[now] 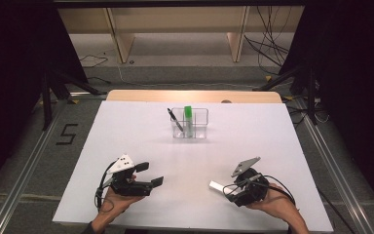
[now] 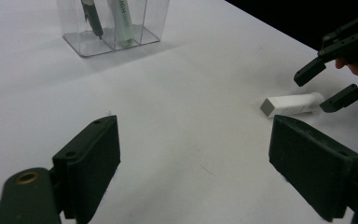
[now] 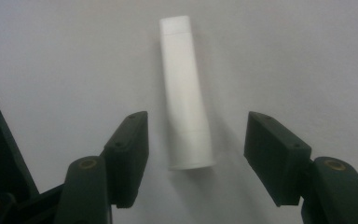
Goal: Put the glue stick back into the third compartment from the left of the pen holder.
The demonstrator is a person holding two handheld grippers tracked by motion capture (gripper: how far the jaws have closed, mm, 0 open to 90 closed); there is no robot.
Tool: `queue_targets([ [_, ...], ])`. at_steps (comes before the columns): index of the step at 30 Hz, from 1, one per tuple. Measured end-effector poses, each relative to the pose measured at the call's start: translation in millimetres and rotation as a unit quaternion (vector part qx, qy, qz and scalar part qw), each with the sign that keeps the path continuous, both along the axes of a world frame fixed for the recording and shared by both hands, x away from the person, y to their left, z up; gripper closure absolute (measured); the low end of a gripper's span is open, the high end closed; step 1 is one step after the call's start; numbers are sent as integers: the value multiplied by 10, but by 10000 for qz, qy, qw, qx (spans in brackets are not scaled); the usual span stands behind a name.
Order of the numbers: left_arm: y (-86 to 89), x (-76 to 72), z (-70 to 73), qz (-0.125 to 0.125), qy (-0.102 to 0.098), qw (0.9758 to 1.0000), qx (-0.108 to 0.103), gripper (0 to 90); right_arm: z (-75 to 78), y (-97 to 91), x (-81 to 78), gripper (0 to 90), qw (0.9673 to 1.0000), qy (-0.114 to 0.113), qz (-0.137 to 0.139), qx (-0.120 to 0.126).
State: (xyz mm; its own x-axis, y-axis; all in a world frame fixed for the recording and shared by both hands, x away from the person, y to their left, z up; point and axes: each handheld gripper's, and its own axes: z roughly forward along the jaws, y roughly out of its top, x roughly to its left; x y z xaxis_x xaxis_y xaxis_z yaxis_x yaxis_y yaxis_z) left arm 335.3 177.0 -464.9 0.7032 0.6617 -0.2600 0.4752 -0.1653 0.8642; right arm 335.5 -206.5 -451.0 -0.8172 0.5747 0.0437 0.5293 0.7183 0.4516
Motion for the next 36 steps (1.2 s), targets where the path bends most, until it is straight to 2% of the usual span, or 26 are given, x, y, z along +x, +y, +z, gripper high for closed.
queue_targets([
  [9,3,-5,2,-18,-4,10000,3,163,-93,79,-12,506,9997,-32,115,-197],
  [21,-5,-3,-6,-25,17,10000,11,163,-138,120,-27,656,9991,-145,272,-283],
  [26,-6,-2,-9,-34,18,10000,22,163,-135,130,-29,669,9993,-103,203,-305],
  [30,-6,-1,-11,-29,27,10000,25,164,-126,132,-22,675,9996,-10,40,-264],
  [36,0,1,-12,-25,41,10000,14,163,-113,139,-17,677,9997,-109,43,-208],
])
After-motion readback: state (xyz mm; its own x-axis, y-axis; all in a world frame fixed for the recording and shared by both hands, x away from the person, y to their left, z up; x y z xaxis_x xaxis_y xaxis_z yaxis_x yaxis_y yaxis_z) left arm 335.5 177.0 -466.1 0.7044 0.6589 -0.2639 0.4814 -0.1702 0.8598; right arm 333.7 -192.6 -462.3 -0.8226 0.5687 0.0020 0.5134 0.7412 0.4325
